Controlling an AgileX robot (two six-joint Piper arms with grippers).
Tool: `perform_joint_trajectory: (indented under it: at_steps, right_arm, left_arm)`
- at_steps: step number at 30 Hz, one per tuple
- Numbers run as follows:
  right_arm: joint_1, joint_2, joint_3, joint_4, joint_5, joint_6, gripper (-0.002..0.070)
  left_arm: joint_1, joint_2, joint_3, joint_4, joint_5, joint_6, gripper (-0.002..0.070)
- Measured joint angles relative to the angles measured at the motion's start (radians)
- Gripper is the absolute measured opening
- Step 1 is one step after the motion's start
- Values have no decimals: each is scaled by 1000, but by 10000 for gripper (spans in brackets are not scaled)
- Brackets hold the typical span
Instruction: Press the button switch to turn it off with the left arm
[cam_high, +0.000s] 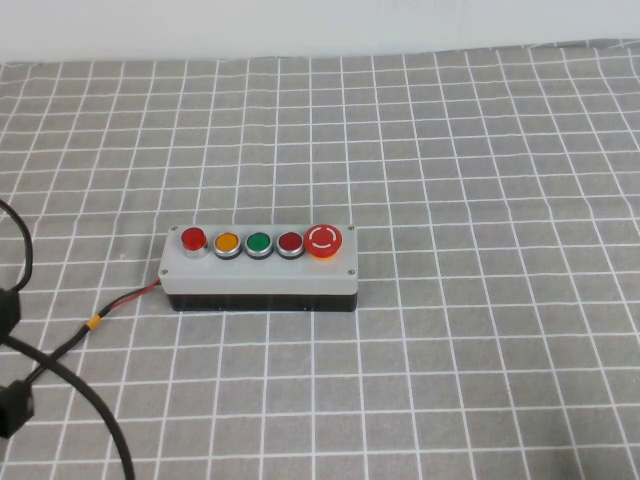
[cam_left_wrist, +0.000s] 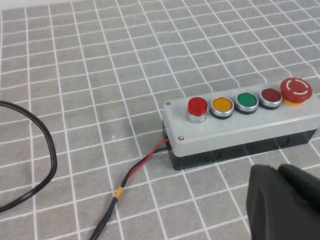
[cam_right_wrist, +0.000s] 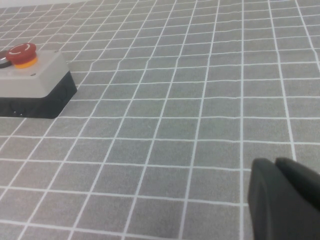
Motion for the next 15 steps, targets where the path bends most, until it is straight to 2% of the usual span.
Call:
perform_joint_trajectory:
  at_steps: [3, 6, 15]
  right_arm:
    - [0, 0, 0, 0, 0, 0, -17]
    - [0, 0, 0, 0, 0, 0, -17]
    - [0, 0, 0, 0, 0, 0, -17]
  left_arm:
    - [0, -4, 4, 18, -7, 0, -3]
    - [0, -10, 40, 50, -100, -2, -3]
    - [0, -201, 358, 77, -690, 59, -3]
